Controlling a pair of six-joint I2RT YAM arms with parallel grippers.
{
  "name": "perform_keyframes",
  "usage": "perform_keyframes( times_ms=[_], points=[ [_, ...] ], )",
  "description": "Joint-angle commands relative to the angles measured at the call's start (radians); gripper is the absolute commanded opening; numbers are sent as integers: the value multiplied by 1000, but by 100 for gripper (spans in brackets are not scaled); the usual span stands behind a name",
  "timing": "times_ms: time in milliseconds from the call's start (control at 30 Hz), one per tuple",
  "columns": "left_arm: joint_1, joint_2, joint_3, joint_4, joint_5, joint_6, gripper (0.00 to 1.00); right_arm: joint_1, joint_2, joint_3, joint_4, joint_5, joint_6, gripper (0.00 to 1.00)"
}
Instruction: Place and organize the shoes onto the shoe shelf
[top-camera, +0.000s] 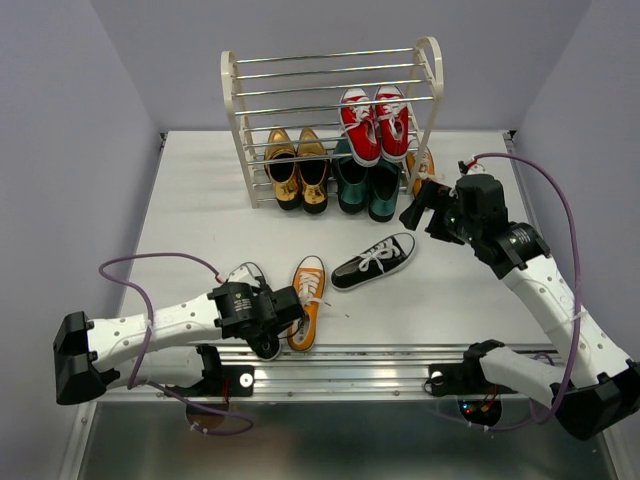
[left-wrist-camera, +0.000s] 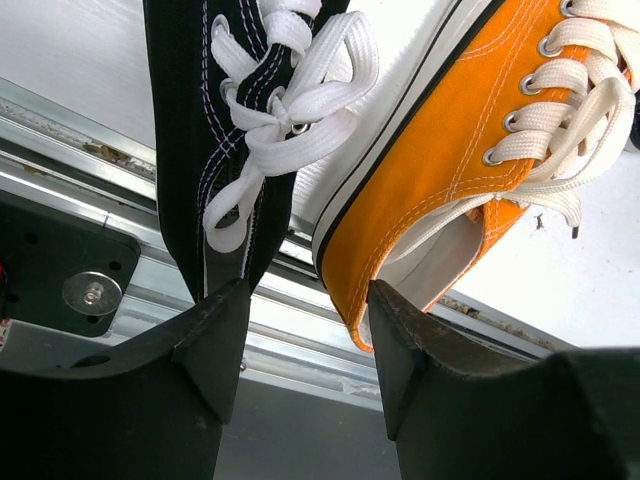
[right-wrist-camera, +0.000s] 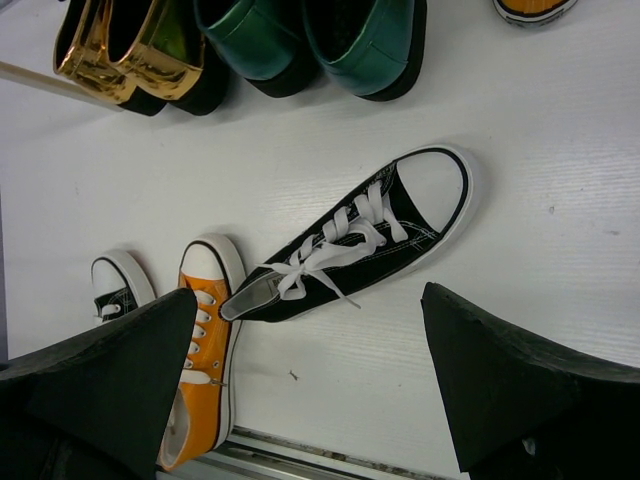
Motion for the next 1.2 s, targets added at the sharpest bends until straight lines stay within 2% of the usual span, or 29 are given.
perform_keyframes(
  times_ms=[0, 600, 900, 1000, 1167],
  points=[
    [-7, -17, -14, -50, -45, -41, 61, -3, -19, 5, 55, -20, 7, 100],
    [-7, 78, -87, 10, -36, -101, 62, -3, -47, -2, 48, -27, -1, 100],
    [-7, 150, -69, -2, -36, -105, 62, -3, -55, -14, 58, -38, 4, 100],
    [-7, 183, -49, 14, -70, -91, 57, -3, -55, -17, 64, -53, 6, 100],
    [13, 220, -35, 96, -104, -55, 31, -3, -71, -11, 49, -49, 1, 100]
  ],
)
